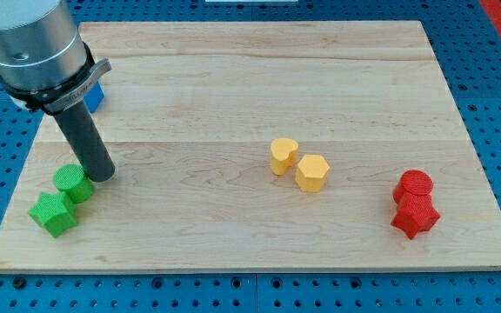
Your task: Nudge the green circle along with green star down a bit
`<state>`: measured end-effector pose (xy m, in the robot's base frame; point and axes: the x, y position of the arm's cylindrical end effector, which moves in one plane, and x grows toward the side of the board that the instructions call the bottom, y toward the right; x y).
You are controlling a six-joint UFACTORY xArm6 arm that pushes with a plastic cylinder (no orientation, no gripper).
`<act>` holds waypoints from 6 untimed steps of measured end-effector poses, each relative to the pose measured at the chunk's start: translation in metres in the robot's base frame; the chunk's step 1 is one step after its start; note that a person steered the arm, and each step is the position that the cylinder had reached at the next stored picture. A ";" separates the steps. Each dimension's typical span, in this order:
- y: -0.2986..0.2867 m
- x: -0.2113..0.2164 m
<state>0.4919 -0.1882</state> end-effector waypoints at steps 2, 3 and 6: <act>-0.004 -0.019; -0.020 -0.019; -0.033 -0.013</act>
